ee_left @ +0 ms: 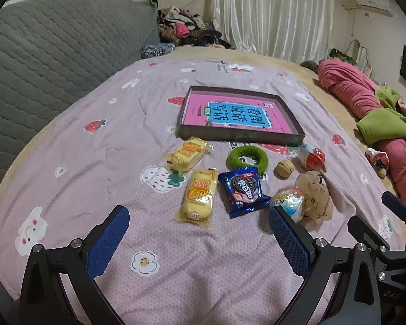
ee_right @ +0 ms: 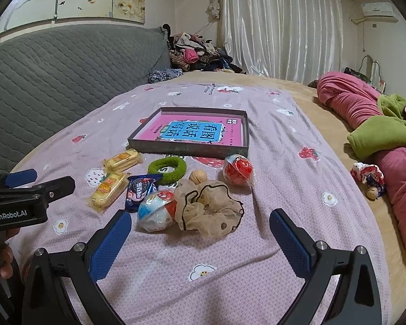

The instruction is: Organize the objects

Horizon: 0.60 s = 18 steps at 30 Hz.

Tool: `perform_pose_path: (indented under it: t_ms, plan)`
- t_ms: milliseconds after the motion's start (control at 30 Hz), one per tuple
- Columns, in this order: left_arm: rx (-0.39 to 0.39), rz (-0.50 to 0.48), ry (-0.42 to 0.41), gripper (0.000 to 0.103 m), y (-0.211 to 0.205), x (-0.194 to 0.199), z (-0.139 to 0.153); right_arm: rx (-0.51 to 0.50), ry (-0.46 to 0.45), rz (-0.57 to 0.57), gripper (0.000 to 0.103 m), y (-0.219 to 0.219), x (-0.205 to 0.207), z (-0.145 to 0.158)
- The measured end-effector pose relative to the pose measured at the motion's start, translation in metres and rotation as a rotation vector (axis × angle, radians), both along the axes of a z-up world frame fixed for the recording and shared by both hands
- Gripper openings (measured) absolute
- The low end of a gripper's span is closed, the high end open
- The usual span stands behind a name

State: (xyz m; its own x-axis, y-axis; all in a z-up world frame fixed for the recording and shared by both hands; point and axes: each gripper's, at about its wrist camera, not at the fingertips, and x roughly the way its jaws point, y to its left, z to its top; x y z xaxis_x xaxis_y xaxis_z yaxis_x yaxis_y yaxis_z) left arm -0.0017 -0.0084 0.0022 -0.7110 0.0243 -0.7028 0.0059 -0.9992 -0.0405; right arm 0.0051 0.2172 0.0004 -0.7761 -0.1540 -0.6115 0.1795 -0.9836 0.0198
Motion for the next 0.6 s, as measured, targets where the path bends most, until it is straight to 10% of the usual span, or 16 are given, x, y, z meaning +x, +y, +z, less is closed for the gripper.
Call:
perform_pose_path:
  t_ms: [600]
  plan:
    - [0.002, -0.037, -0.004, 0.102, -0.004, -0.008, 0.007, 0.050, 0.044, -0.003, 0.103, 0.000, -0.003, 0.015]
